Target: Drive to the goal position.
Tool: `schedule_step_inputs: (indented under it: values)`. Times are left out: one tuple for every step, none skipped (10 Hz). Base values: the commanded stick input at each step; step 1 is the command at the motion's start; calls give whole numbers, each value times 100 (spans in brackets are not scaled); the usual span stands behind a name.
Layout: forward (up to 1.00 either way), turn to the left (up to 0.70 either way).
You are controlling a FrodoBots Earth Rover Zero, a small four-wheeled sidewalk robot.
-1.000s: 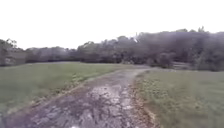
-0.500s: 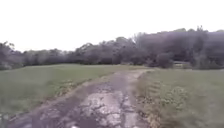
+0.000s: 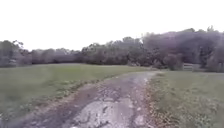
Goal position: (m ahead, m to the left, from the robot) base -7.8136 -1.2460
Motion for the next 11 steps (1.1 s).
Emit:
schedule_step_inputs:
  values:
    - [100,0]
    - [100,0]
    - [100,0]
    - [100,0]
    - [100,0]
    - [100,-11]
    - [100,-27]
    - [100,-27]
    - [100,-27]
    - [100,-27]
    - [100,-27]
